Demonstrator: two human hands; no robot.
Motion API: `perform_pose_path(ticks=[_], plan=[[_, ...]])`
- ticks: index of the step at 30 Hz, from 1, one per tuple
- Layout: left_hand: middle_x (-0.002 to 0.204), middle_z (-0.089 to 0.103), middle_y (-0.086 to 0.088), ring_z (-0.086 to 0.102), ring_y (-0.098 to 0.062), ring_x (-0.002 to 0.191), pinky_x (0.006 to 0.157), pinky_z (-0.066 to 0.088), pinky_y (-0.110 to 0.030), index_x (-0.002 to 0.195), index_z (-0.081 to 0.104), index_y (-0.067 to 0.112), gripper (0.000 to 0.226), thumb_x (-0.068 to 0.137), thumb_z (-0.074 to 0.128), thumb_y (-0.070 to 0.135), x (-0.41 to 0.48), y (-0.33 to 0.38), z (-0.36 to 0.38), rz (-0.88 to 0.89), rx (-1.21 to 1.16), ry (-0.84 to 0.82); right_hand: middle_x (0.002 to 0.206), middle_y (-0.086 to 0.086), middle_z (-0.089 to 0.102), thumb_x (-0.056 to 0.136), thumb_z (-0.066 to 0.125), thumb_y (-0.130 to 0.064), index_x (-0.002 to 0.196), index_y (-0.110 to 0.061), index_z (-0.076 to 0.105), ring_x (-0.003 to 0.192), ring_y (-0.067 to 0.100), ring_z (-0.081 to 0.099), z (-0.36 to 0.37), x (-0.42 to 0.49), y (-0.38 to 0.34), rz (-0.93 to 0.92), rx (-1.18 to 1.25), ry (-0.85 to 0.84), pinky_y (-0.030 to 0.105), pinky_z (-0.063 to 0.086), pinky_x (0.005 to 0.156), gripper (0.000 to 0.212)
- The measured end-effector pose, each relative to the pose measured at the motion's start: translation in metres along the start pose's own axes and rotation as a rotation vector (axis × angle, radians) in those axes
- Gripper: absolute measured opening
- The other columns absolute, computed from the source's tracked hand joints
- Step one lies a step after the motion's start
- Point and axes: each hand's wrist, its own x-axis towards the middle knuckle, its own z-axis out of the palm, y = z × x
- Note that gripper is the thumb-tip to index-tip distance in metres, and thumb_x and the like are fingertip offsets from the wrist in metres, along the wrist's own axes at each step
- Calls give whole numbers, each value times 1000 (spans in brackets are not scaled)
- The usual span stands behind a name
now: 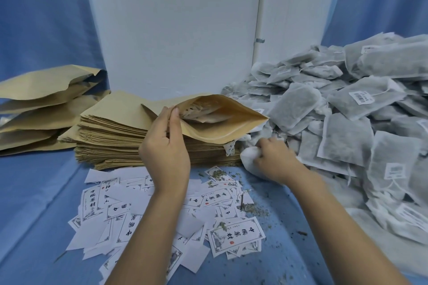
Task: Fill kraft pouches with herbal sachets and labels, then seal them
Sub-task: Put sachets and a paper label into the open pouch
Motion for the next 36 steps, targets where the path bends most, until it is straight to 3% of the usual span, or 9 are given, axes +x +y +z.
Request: perform_pose_path(ticks=[5, 13, 17, 20, 24, 28, 31, 33, 36], plan=[[78, 62, 8, 51, 2, 69, 65, 34, -3, 98, 71, 9, 24, 97, 51, 21, 1, -4, 1, 7, -16, 10, 145, 6, 36, 94, 40, -32, 137, -16, 35, 136, 24, 27, 24, -3, 15, 35, 28, 26, 40, 22, 108, 46], [71, 55, 19, 50, 9, 66, 62, 34, -4, 94, 71, 9, 24, 97, 50, 22, 1, -5, 1, 18, -27, 11, 127, 13, 46, 79, 48, -44, 116, -10, 50, 118, 31, 33, 13, 0, 11, 128, 111, 36, 37, 28, 83, 50], [69, 56, 14, 48, 3, 62, 59, 33, -8, 94, 71, 11, 25, 97, 50, 24, 1, -6, 1, 10, -23, 2, 136, 12, 34, 83, 50, -54, 126, -18, 42, 127, 33, 29, 15, 0, 10, 114, 43, -82, 45, 31, 98, 56], [70, 58, 9, 48, 3, 61, 59, 33, -7, 95, 71, 11, 26, 97, 50, 25, 1, -7, 0, 9, -14, -1, 119, 8, 43, 81, 56, -48, 110, -26, 37, 110, 29, 43, 14, -1, 10, 73, 162, -152, 41, 35, 87, 41], [72, 58, 10, 49, 6, 64, 61, 34, -6, 95, 71, 10, 26, 97, 49, 25, 1, -7, 1, 6, -13, -6, 93, -1, 41, 83, 60, -36, 87, -22, 43, 81, 15, 44, 8, 0, 10, 7, 236, -88, 30, 31, 64, 23], [70, 56, 13, 49, 7, 65, 61, 33, -5, 94, 71, 10, 25, 97, 50, 23, 1, -7, 1, 20, -6, -5, 75, -3, 43, 85, 61, -30, 70, -19, 38, 63, 7, 37, 4, 3, 10, 86, 436, 25, 27, 23, 51, 29], [69, 54, 16, 48, 6, 63, 60, 33, -7, 94, 71, 10, 25, 97, 50, 22, 1, -8, 0, 27, 3, -6, 85, 2, 50, 88, 59, -30, 72, -17, 40, 69, 13, 43, 5, 4, 7, 156, 506, 32, 25, 25, 52, 28], [69, 55, 17, 49, 6, 63, 59, 33, -7, 95, 71, 10, 24, 97, 50, 22, 1, -8, 0, 31, 10, -7, 98, 9, 50, 91, 56, -35, 87, -12, 46, 84, 21, 46, 10, 4, 6, 171, 494, -4, 29, 30, 61, 25], [70, 55, 18, 50, 7, 65, 61, 34, -5, 95, 71, 11, 24, 97, 50, 21, 2, -8, 0, 26, 9, -9, 96, 10, 49, 96, 50, -39, 103, -8, 38, 87, 25, 47, 17, 1, 3, 178, 477, -55, 33, 32, 68, 34]])
